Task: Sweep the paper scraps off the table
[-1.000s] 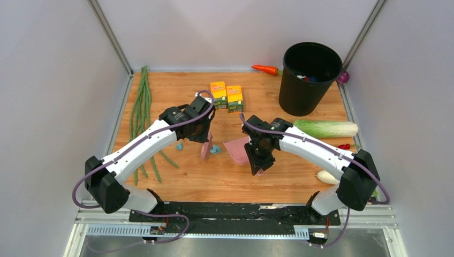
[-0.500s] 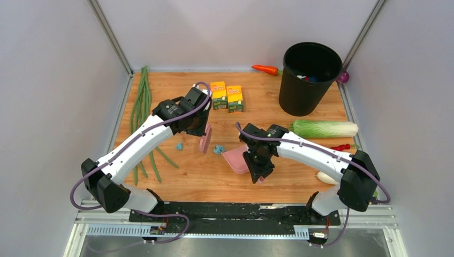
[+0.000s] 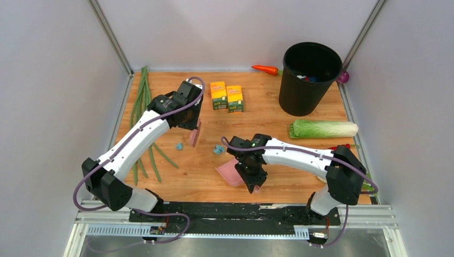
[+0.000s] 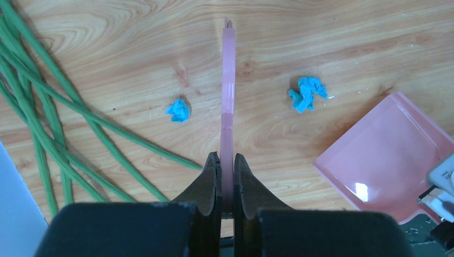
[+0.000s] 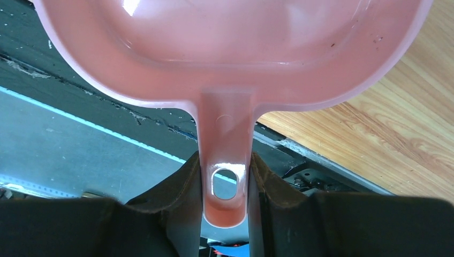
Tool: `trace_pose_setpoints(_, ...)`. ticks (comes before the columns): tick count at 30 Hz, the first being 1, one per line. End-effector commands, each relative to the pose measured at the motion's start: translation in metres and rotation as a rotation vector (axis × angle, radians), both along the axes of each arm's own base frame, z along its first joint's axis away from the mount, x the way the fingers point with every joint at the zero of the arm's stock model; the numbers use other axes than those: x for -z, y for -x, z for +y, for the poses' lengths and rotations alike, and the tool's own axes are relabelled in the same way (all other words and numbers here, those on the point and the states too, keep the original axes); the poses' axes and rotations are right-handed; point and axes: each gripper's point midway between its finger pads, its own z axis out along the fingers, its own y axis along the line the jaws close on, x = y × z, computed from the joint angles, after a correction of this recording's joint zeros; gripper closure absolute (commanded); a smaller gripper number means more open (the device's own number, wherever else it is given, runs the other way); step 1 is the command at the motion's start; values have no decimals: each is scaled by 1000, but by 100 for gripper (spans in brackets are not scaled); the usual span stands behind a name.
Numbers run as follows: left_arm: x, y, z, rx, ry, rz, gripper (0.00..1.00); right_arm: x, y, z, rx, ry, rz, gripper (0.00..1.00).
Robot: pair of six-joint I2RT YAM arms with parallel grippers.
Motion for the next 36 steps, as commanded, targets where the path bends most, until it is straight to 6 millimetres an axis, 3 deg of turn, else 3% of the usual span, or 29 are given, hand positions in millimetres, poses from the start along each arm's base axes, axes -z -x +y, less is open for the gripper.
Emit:
trace_pose_setpoints(1,12,-12,-12,60,14,7,100,5,-8,9,-11,6,-40,100)
trace_pose_setpoints(4,24,-10,-27,126,59,42,100,9,-17,19,-44,10,-53,100)
trace_pose_setpoints(8,44,5,-61,271,199,127,100,18,-22,29,-89,-1,-46,100)
trace_pose_setpoints(12,53,17,-74,325,262,193,100,25,-24,32,-115,5,-31,100)
trace_pose_setpoints(20,59,41,-76,376,296,259,100,28,-32,34,-107,-5,-35,100)
trace_pose_setpoints(28,50,63,-78,399,331,272,100,33,-36,30,-117,12,-56,100)
trace_pose_setpoints(36,35,83,-61,346,320,253,100,28,-46,28,-114,-2,-134,100)
